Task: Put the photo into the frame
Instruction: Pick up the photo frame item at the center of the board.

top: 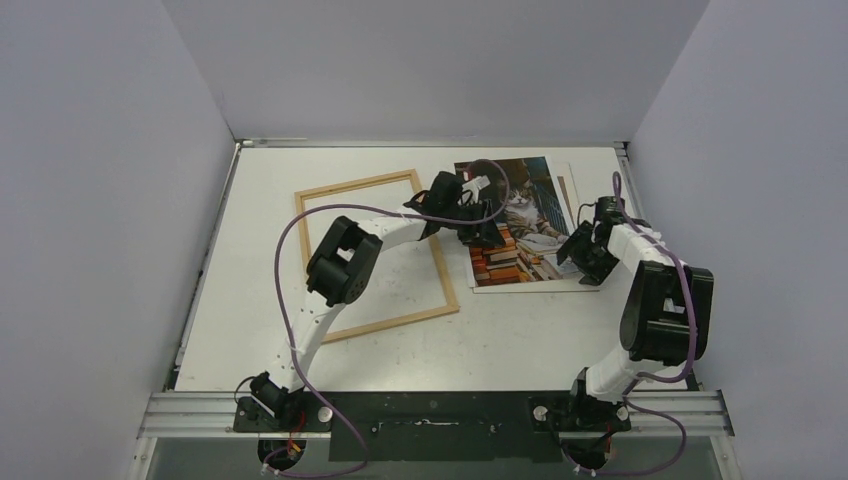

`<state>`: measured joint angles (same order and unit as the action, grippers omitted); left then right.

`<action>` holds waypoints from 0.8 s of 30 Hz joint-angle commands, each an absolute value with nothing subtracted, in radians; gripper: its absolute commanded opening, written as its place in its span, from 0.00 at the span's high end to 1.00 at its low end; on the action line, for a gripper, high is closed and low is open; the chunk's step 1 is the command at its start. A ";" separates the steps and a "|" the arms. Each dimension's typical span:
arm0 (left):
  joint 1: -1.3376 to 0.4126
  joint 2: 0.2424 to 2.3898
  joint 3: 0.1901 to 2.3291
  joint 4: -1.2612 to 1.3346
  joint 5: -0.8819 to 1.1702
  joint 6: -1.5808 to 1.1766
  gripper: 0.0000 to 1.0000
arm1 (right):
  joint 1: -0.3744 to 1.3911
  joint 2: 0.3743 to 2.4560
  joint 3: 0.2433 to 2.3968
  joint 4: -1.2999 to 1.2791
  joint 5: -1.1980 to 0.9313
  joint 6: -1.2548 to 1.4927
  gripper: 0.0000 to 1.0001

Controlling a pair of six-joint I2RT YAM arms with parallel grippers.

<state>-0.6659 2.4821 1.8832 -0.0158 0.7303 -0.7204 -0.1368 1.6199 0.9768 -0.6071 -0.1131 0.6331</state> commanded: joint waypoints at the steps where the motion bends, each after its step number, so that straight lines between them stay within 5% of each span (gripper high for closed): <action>1: -0.704 2.398 1.862 0.123 0.802 -0.733 0.51 | -0.217 1.606 1.076 -0.644 -0.006 0.596 0.37; 14: -0.693 2.421 1.951 -0.341 0.426 -0.485 0.50 | -0.306 1.668 1.072 -0.715 0.015 0.571 0.34; 24: -0.694 2.468 1.992 -0.412 0.426 -0.459 0.50 | -0.351 1.692 1.027 -0.710 -0.046 0.566 0.32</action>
<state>-0.6918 2.4535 1.9705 -0.2977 0.4824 -0.5098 -0.3202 1.6985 1.0462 -0.7170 -0.0120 0.5800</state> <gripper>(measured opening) 0.502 0.677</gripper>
